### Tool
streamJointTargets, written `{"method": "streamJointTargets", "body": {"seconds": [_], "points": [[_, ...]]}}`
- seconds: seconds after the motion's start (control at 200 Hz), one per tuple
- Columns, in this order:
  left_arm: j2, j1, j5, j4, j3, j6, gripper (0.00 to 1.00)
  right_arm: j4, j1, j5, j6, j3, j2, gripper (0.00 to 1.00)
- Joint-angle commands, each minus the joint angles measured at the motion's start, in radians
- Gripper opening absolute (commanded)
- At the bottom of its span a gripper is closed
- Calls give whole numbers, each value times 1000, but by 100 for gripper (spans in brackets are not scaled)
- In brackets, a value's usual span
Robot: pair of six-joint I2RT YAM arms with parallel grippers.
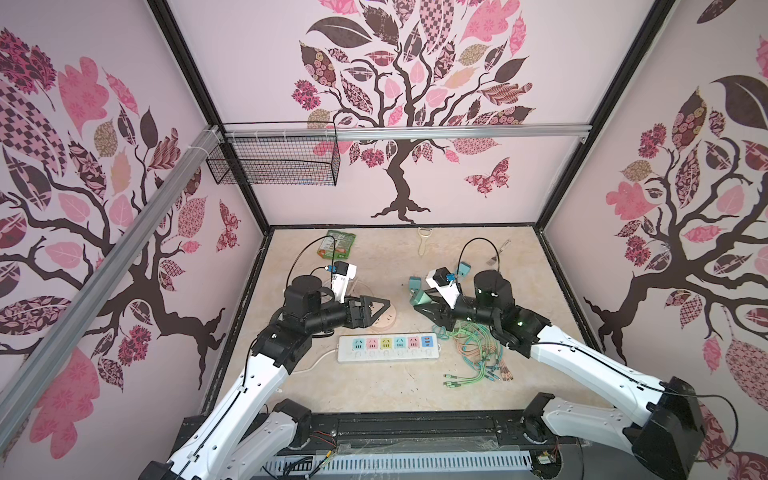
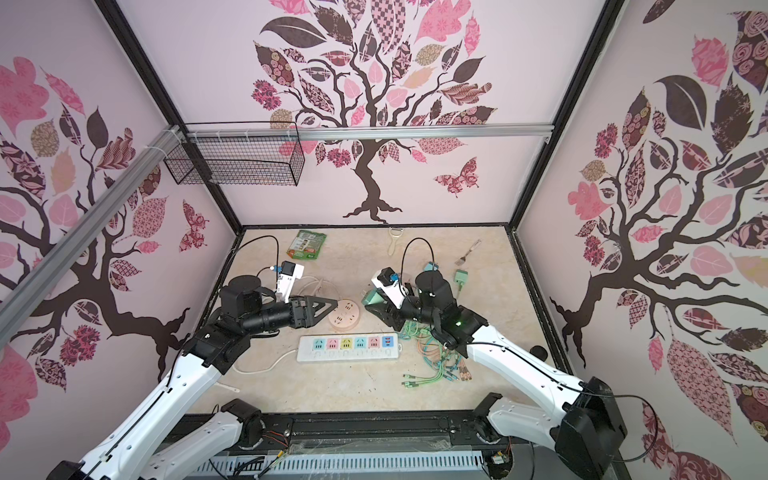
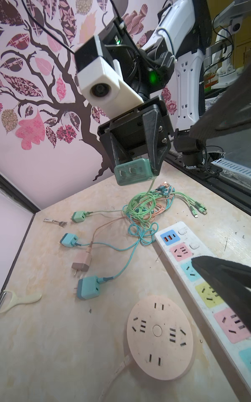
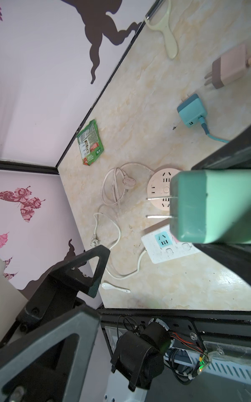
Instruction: Insert the plug
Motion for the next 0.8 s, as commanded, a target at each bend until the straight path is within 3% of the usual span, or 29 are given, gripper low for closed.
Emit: {"method": "streamJointTargets", "body": {"seconds": [0.0,0.795], "points": [[3,-6,54,37,7,-14,85,14,30,-7,-19,16,-19,23],[126,-93,109,49,42,-8,68,-16,123,57,-72,46,24,23]]}}
